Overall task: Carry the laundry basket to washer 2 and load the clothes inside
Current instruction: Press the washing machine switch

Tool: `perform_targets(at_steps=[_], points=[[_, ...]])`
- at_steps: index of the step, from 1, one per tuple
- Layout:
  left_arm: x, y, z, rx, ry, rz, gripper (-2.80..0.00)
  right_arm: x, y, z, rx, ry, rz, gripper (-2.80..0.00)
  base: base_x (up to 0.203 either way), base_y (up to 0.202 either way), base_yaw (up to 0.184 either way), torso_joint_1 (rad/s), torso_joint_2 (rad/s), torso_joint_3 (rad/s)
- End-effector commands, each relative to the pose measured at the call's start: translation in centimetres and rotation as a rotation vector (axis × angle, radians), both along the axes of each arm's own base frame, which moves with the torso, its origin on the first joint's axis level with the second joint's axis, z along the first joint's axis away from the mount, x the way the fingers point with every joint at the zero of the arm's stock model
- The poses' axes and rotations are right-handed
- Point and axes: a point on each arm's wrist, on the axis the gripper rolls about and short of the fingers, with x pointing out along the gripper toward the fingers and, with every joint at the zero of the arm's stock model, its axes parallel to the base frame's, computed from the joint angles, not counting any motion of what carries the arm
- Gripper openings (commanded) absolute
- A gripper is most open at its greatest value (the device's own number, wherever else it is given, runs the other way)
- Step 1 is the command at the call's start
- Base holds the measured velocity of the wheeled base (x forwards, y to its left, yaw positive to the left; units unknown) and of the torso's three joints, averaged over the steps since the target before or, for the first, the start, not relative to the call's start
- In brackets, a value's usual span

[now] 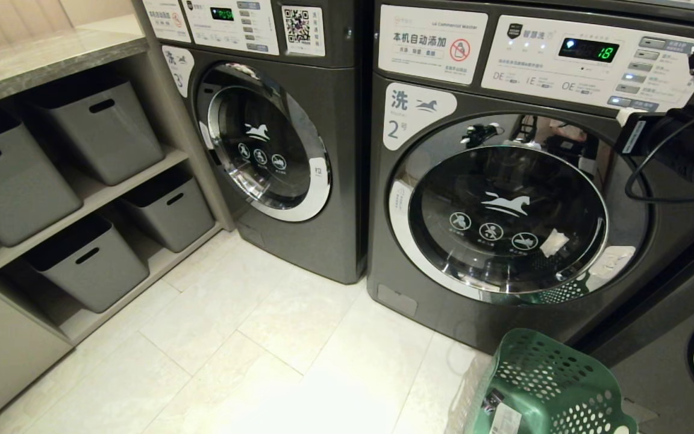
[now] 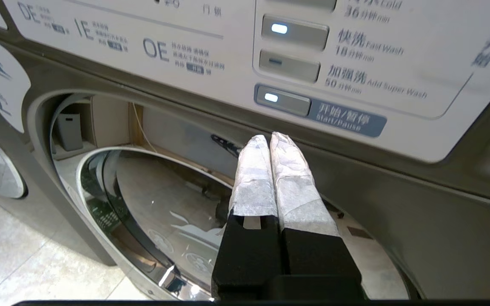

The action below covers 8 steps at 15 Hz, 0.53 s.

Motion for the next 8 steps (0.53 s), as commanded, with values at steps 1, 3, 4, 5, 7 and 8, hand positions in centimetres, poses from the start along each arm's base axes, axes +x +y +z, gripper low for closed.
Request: perform_targets(at_steps=[1,3,4,5,7,8], points=[[0.0,0.0,0.0,0.001,0.002,0.000,-2.80,0.5,0.0,0.1,-0.002,-0.008,0.003,-2.80,0.000,0.000,0.000,0.000,0.00,0.000],[0.0,0.0,0.0,0.001,0.002,0.000,-2.80,0.7,-0.1,0.3,-0.003,-0.019,0.004,-2.80,0.000,0.000,0.000,0.000,0.00,0.000],[0.0,0.0,0.0,0.001,0.002,0.000,-2.80,0.8,-0.1,0.4,-0.003,-0.022,0.004,-2.80,0.000,0.000,0.000,0.000,0.00,0.000],[0.0,0.0,0.0,0.001,0.002,0.001,-2.80,1.1,0.0,0.4,-0.005,-0.023,0.008,-2.80,0.000,0.000,0.000,0.000,0.00,0.000],[0.0,0.0,0.0,0.001,0.002,0.000,-2.80,1.4,0.0,0.4,-0.006,-0.025,0.011,-2.80,0.000,0.000,0.000,0.000,0.00,0.000],[0.0,0.0,0.0,0.001,0.002,0.000,-2.80,1.7,-0.1,0.4,-0.006,-0.026,0.011,-2.80,0.000,0.000,0.000,0.000,0.00,0.000]])
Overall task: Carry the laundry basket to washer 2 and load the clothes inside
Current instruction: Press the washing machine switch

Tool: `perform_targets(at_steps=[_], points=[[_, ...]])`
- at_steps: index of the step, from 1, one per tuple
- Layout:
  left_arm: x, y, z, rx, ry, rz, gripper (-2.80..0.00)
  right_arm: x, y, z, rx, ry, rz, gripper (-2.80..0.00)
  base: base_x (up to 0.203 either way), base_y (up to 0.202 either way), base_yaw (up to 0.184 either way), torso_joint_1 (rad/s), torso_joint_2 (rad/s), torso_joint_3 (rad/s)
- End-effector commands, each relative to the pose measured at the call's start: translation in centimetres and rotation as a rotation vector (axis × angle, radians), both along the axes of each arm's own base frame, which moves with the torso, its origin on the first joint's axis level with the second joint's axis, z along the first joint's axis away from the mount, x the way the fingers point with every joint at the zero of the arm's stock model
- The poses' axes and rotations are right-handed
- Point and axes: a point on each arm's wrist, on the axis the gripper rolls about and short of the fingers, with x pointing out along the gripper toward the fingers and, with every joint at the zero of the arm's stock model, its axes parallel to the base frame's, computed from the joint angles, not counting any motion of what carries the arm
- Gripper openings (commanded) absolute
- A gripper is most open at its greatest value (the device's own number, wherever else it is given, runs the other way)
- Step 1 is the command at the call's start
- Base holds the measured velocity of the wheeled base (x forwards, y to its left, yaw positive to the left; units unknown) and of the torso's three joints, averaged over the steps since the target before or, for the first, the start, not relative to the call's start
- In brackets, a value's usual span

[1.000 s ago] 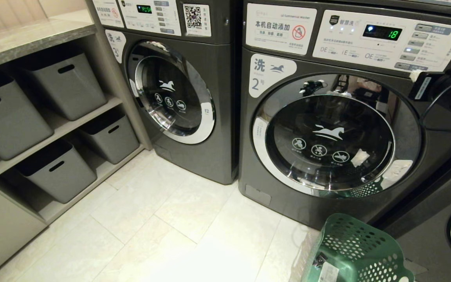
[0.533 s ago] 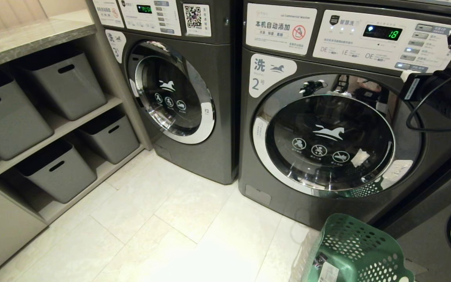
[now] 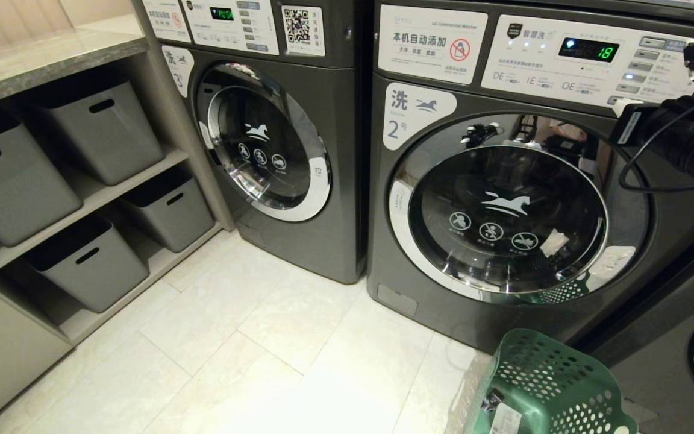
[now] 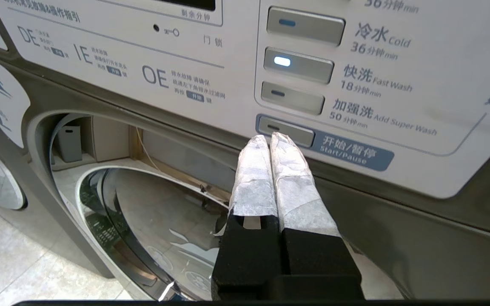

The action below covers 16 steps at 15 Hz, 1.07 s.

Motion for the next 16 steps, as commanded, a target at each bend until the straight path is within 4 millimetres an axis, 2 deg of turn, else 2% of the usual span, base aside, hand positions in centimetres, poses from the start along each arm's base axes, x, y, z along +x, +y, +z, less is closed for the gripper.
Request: perform_targets(at_steps=[1,16], points=[[0.0,0.0,0.0,0.000,0.002,0.000,-2.80,0.5,0.0,-0.2,-0.004,0.001,0.000,-2.80,0.000,0.000,0.000,0.000,0.00,0.000],[0.0,0.0,0.0,0.000,0.003,-0.001,-2.80,2.3,-0.2,-0.4,-0.004,-0.004,-0.008,-2.80,0.000,0.000,0.000,0.000,0.00,0.000]])
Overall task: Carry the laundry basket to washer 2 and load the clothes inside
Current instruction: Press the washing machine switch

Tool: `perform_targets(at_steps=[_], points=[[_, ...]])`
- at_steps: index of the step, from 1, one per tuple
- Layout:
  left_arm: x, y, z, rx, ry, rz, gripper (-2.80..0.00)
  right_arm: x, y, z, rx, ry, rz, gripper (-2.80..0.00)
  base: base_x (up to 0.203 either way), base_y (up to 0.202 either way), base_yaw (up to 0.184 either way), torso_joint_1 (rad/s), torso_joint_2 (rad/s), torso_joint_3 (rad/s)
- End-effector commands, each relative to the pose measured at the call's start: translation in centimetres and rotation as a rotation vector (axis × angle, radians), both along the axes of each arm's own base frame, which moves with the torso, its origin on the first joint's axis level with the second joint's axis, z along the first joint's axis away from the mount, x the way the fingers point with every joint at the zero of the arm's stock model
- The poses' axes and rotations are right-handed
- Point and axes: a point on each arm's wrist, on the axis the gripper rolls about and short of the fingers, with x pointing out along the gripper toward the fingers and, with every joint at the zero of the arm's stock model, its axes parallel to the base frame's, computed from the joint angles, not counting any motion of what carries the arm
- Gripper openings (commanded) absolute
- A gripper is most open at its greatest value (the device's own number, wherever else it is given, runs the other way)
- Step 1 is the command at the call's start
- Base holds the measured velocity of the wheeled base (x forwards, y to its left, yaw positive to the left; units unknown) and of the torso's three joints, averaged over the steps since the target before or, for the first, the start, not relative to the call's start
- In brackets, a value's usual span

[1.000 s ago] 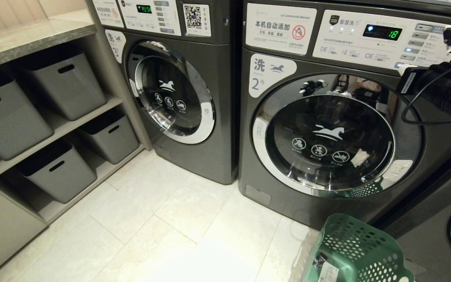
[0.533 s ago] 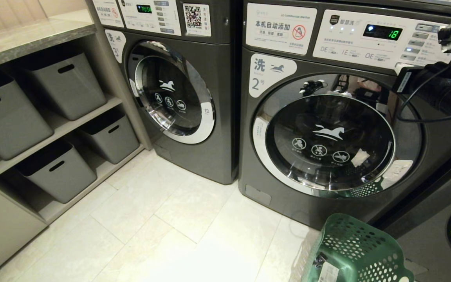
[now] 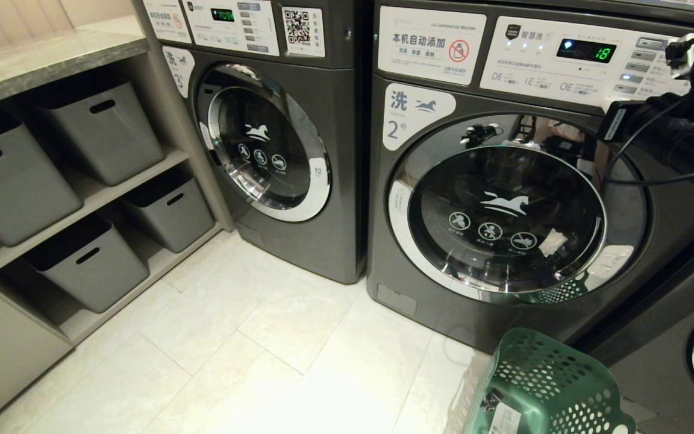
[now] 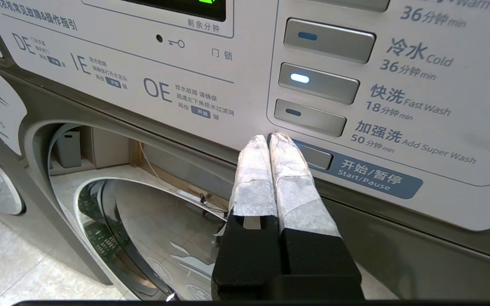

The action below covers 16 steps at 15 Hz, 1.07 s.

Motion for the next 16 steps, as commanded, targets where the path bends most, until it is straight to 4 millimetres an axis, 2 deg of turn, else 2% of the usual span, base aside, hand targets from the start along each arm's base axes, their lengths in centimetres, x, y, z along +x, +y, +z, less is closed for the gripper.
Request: perform_targets(at_steps=[1,5,9,16], points=[[0.0,0.0,0.0,0.001,0.002,0.000,-2.80,0.2,0.0,-0.3,0.000,0.007,-0.004,-2.80,0.000,0.000,0.000,0.000,0.00,0.000],[0.0,0.0,0.0,0.001,0.002,0.000,-2.80,0.0,0.0,-0.2,0.000,0.004,-0.004,-2.80,0.000,0.000,0.000,0.000,0.00,0.000],[0.0,0.0,0.0,0.001,0.002,0.000,-2.80,-1.1,0.1,0.2,-0.001,0.000,-0.001,-2.80,0.000,0.000,0.000,0.000,0.00,0.000],[0.0,0.0,0.0,0.001,0.002,0.001,-2.80,-1.0,0.0,0.2,-0.001,-0.005,-0.005,-2.80,0.000,0.000,0.000,0.000,0.00,0.000]])
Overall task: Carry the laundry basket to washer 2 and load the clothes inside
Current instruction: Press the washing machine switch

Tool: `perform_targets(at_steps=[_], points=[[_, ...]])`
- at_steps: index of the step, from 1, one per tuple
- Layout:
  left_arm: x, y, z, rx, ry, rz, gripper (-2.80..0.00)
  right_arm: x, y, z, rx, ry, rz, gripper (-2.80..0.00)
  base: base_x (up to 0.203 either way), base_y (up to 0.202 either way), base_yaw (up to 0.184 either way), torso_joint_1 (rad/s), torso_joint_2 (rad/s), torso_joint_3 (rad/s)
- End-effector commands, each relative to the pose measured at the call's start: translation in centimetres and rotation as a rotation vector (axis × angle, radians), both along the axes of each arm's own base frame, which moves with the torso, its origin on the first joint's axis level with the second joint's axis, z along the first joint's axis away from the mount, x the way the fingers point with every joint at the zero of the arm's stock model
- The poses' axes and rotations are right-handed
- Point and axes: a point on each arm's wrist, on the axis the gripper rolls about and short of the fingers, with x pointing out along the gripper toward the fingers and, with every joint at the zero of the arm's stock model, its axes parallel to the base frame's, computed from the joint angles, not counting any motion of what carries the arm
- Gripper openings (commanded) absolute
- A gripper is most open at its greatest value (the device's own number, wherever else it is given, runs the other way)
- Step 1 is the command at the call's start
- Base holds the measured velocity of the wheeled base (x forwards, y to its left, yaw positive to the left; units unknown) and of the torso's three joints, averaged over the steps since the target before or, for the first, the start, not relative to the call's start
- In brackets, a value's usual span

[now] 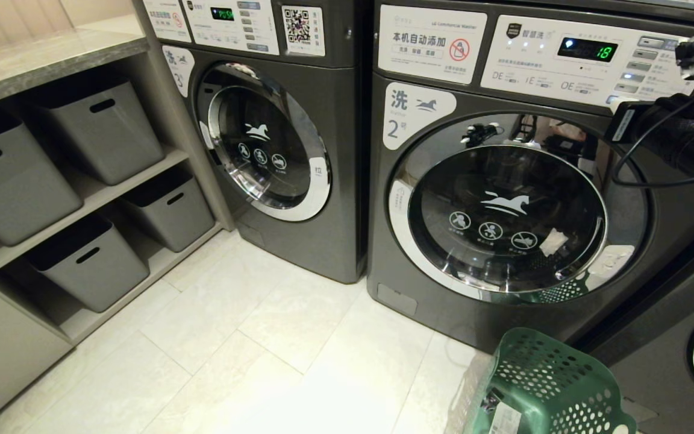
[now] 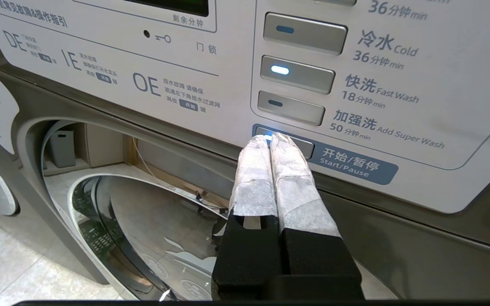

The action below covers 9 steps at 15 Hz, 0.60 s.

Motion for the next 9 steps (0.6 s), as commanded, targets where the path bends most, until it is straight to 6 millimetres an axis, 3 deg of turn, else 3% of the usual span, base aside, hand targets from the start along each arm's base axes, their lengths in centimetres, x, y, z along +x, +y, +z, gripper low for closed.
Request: perform_targets(at_steps=[1,9], points=[[0.00,0.00,-0.04,0.001,0.002,0.000,-2.80,0.15,-0.07,-0.07,-0.002,-0.001,-0.003,-2.80,0.000,0.000,0.000,0.000,0.00,0.000],[0.00,0.00,-0.04,0.001,0.002,0.000,-2.80,1.05,-0.14,-0.72,-0.002,0.014,-0.005,-2.80,0.000,0.000,0.000,0.000,0.00,0.000]])
